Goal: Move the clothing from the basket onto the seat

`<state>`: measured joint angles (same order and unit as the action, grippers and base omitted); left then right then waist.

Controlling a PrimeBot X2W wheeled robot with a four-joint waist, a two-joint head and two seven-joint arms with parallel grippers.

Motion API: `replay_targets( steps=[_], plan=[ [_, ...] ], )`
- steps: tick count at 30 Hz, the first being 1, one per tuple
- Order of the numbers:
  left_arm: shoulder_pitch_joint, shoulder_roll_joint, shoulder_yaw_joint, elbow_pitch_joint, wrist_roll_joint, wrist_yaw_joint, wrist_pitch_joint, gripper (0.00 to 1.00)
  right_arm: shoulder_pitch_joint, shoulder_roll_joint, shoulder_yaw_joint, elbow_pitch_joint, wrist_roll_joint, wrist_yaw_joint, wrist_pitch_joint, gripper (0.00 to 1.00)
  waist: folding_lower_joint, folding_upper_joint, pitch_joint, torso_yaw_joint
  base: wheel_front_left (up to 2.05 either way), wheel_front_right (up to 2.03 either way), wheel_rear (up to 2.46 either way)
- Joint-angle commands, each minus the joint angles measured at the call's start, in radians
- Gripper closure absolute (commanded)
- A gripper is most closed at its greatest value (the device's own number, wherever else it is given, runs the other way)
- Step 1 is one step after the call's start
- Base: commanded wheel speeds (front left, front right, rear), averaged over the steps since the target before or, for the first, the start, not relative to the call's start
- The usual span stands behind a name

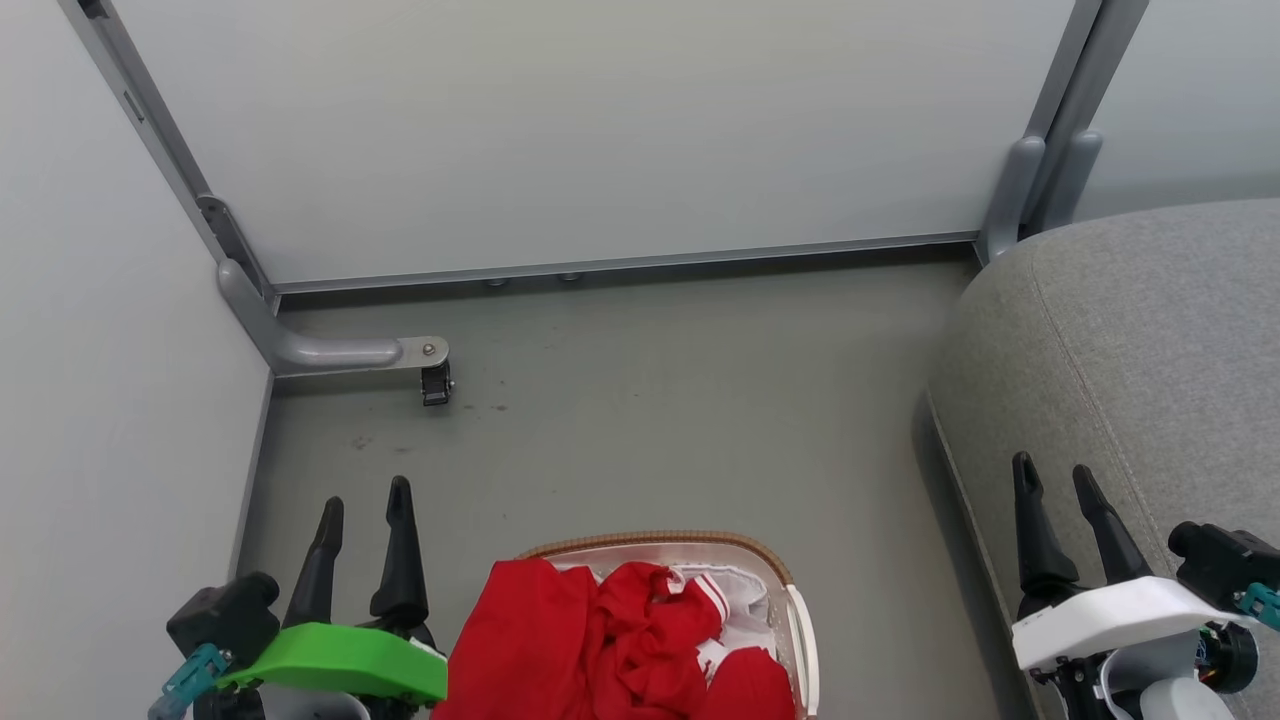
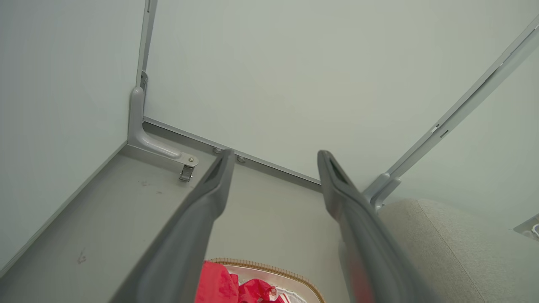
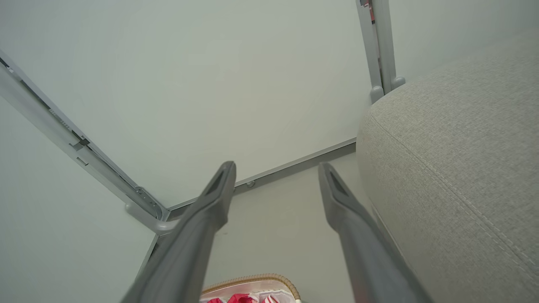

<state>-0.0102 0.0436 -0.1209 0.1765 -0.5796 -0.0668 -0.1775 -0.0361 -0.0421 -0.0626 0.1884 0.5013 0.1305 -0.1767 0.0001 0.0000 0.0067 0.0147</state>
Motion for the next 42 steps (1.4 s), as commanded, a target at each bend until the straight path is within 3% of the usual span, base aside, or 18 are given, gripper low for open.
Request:
replay_targets(
  steps=[1, 42],
  plan=[
    [0.009, 0.007, -0.003, -0.001, 0.027, 0.005, -0.01, 0.0, 0.003, -0.007, 0.001, -0.004, -0.03, 0.0, -0.011, 0.0, -0.0001, 0.0, 0.0, 0.001, 0.0, 0.0, 0.0],
    [0.031, 0.01, -0.051, 0.094, 0.261, 0.024, -0.091, 0.0, 0.023, -0.011, 0.022, 0.032, -0.351, 0.0, -0.09, 0.0, -0.0001, 0.0, 0.007, 0.009, 0.0, 0.0, 0.0]
  ],
)
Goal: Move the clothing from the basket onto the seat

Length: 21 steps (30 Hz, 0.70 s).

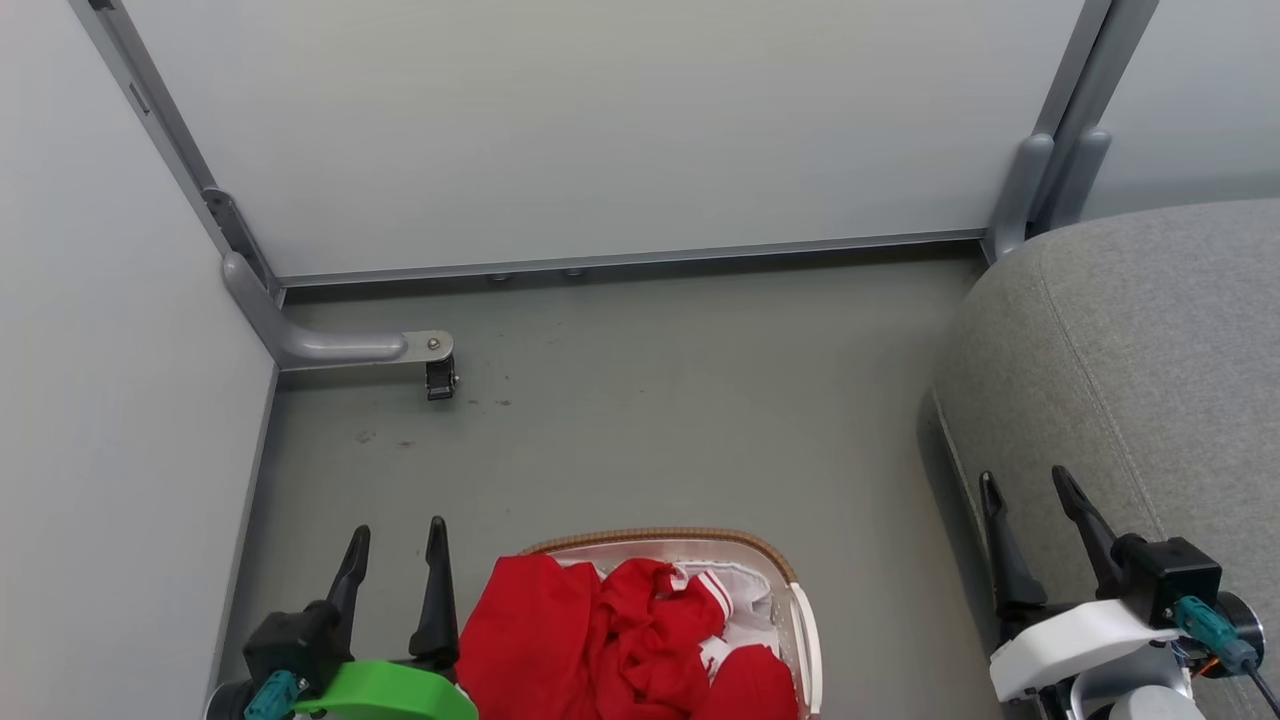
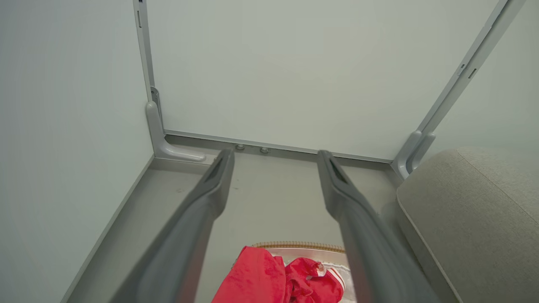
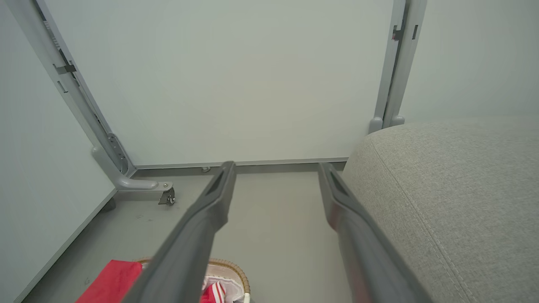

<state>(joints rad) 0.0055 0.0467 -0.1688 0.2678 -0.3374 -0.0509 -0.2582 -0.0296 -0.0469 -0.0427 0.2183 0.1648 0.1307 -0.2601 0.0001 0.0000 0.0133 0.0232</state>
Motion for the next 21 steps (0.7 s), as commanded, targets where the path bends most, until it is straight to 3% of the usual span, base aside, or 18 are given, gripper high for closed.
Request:
replay_targets(
  steps=[1, 21],
  plan=[
    [0.015, 0.006, -0.003, 0.005, 0.018, 0.007, -0.009, 0.0, 0.016, -0.006, 0.002, 0.004, -0.014, 0.0, -0.007, 0.0, -0.0001, 0.0, 0.0, 0.0, 0.0, 0.0, 0.0],
    [0.009, 0.006, -0.002, 0.021, 0.008, 0.003, -0.007, 0.0, 0.014, -0.006, 0.009, 0.018, 0.002, 0.0, -0.007, 0.0, -0.0001, 0.0, 0.006, 0.001, 0.0, 0.0, 0.0]
  ],
)
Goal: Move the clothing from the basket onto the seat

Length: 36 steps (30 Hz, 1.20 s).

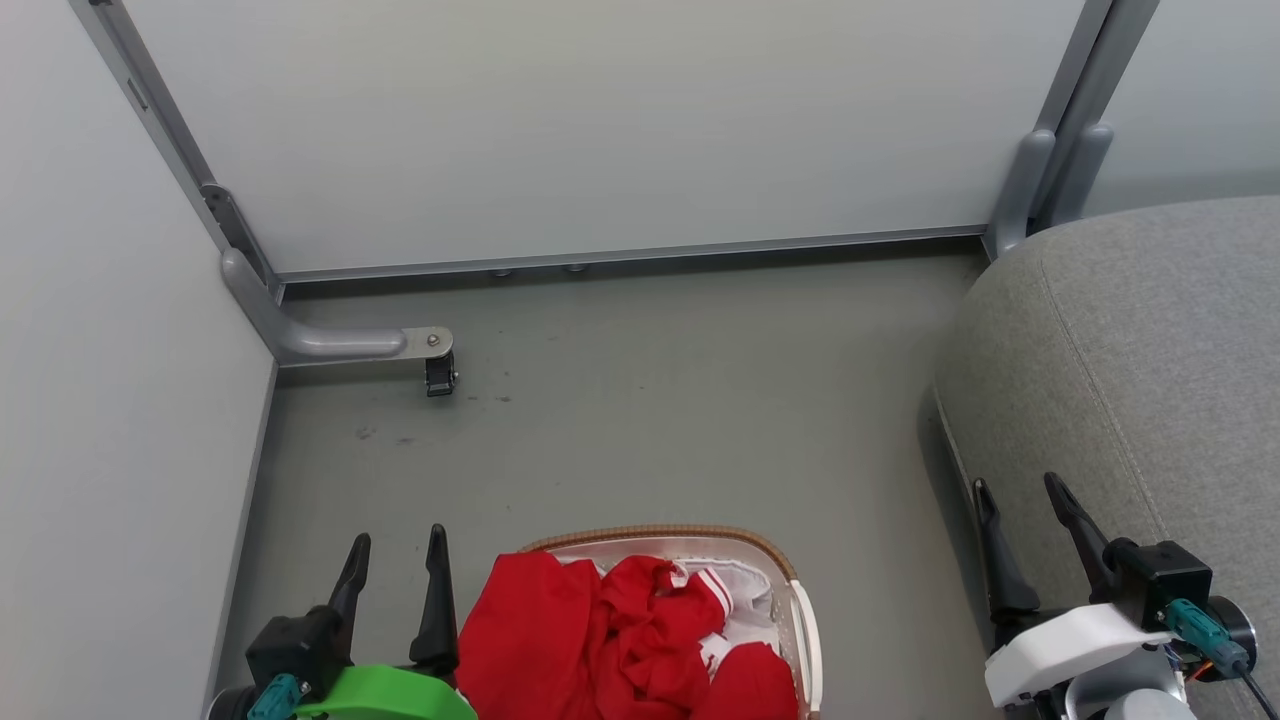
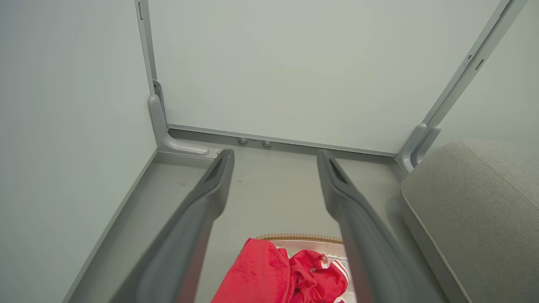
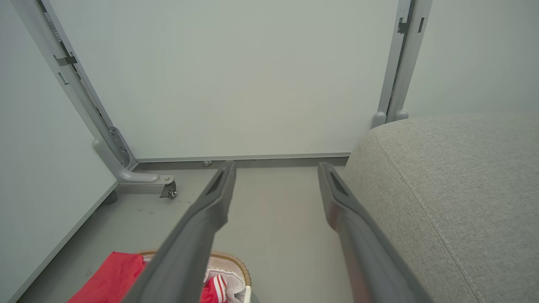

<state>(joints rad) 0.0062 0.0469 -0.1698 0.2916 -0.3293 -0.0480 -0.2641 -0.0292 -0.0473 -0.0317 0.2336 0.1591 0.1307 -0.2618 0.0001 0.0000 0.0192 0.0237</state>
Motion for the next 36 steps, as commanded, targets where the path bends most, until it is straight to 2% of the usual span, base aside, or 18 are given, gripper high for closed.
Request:
replay_targets(
  steps=[1, 9, 19, 29, 36],
  plan=[
    [0.007, 0.006, -0.001, -0.004, 0.0, 0.0, -0.001, 0.0, 0.012, -0.006, -0.002, 0.003, 0.008, 0.0, -0.005, 0.0, -0.0001, 0.0, 0.001, 0.0, 0.0, 0.0, 0.0],
    [-0.012, 0.006, -0.004, -0.021, 0.006, 0.002, -0.001, 0.0, -0.007, -0.006, -0.005, -0.014, 0.008, 0.0, -0.005, 0.0, -0.0001, 0.0, 0.033, -0.005, 0.0, 0.0, 0.0],
    [-0.101, 0.006, -0.056, -0.033, 0.03, -0.013, -0.001, 0.0, -0.09, -0.006, -0.014, -0.047, -0.009, 0.0, -0.005, 0.0, -0.0001, 0.0, 0.195, -0.047, 0.0, 0.0, 0.0],
    [-0.259, 0.006, -0.202, 0.069, 0.124, -0.048, -0.001, 0.0, -0.208, -0.005, -0.033, -0.072, 0.009, 0.0, -0.004, 0.0, -0.0001, 0.0, 0.416, -0.124, 0.0, 0.0, 0.0],
    [-0.416, 0.006, -0.356, 0.256, 0.158, -0.07, -0.001, 0.0, -0.292, -0.005, -0.036, -0.083, 0.03, 0.0, -0.004, 0.0, -0.0001, 0.0, 0.555, -0.166, 0.0, 0.0, 0.0]
  ],
)
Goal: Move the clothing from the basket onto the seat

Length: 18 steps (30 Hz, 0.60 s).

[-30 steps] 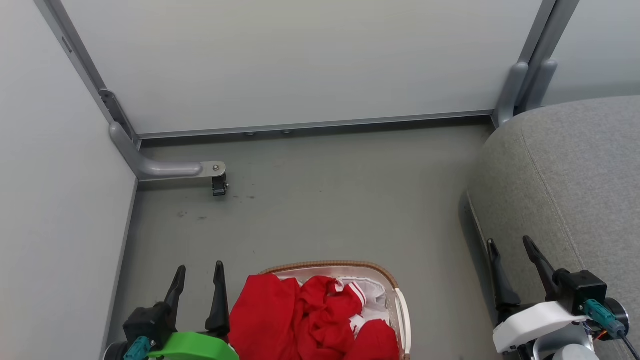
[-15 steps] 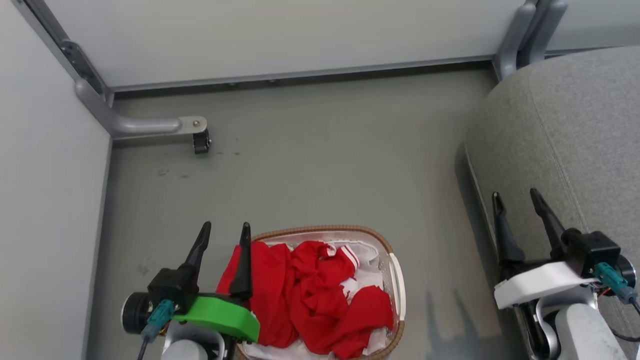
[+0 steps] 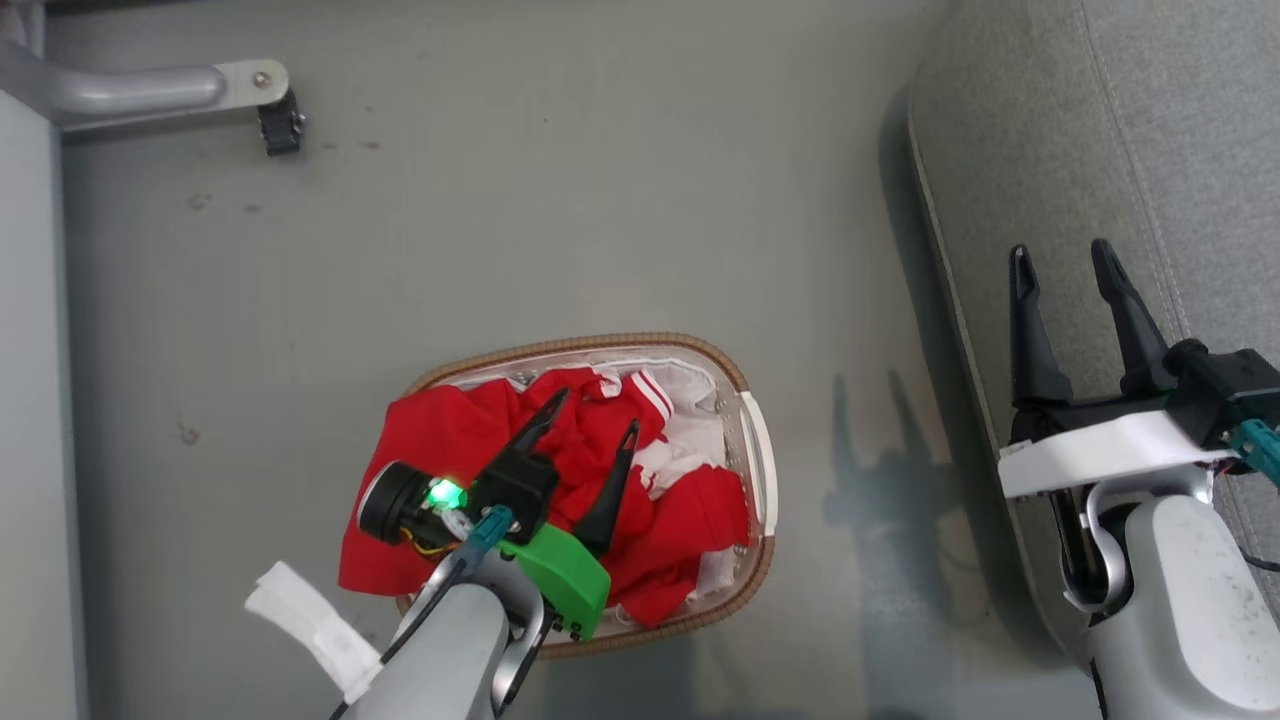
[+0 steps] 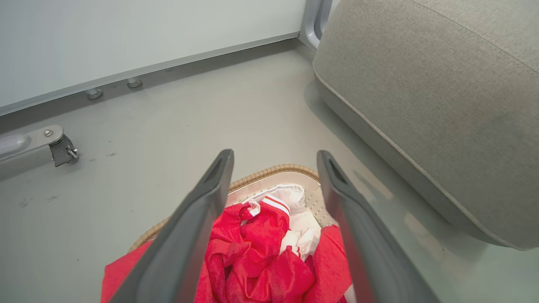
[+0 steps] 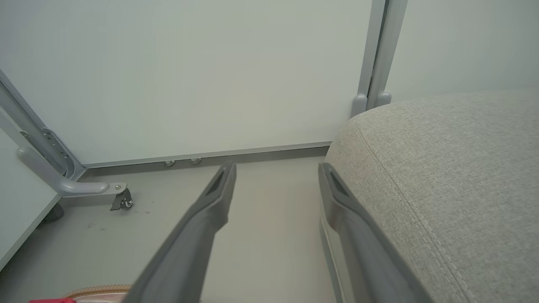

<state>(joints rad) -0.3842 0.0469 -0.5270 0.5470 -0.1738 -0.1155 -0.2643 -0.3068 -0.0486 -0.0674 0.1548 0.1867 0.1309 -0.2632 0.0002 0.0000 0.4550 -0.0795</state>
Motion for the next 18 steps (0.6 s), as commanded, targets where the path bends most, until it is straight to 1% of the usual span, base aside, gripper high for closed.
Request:
replay_targets(
  steps=[1, 8, 13, 15, 18],
  plan=[
    [-0.05, 0.006, -0.03, 0.034, 0.0, -0.007, 0.0, 0.0, -0.026, -0.003, -0.002, -0.005, 0.008, 0.0, -0.002, 0.0, -0.0002, 0.0, 0.139, -0.068, 0.0, 0.0, 0.0],
    [-0.2, 0.007, -0.209, 0.225, -0.046, -0.015, 0.004, 0.0, -0.091, -0.003, 0.007, -0.015, 0.039, 0.0, -0.002, 0.0, -0.0002, 0.0, 0.254, -0.103, 0.0, 0.0, 0.0],
    [-0.279, 0.007, -0.34, 0.319, -0.125, -0.016, 0.045, 0.0, -0.127, -0.003, 0.026, -0.014, 0.06, 0.0, -0.002, 0.0, -0.0002, 0.0, 0.323, -0.134, 0.0, 0.0, 0.0],
    [-0.304, 0.007, -0.373, 0.349, -0.153, -0.016, 0.06, 0.0, -0.139, -0.003, 0.031, -0.016, 0.069, 0.0, -0.002, 0.0, -0.0002, 0.0, 0.347, -0.142, 0.0, 0.0, 0.0],
    [-0.342, 0.007, -0.399, 0.407, -0.166, -0.016, 0.075, 0.0, -0.153, -0.003, 0.048, -0.02, 0.09, 0.0, -0.002, 0.0, -0.0002, 0.0, 0.378, -0.16, 0.0, 0.0, 0.0]
  ],
)
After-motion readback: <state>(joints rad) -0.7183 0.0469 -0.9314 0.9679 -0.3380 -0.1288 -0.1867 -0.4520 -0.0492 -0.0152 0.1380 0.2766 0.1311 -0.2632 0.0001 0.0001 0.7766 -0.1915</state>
